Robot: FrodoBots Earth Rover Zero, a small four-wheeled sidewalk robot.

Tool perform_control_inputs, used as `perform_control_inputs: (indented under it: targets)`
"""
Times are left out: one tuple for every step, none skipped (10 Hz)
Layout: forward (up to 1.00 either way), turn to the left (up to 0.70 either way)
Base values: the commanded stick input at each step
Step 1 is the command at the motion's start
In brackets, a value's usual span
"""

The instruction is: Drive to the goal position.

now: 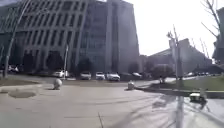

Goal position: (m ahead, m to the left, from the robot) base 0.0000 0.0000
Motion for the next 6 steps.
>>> perform_control_inputs:
  targets:
    - [0.70, 0.35]
    - [0.70, 0.35]
    - [0.70, 0.35]
    - [0.70, 0.35]
    - [0.70, 0.35]
    - [0.70, 0.31]
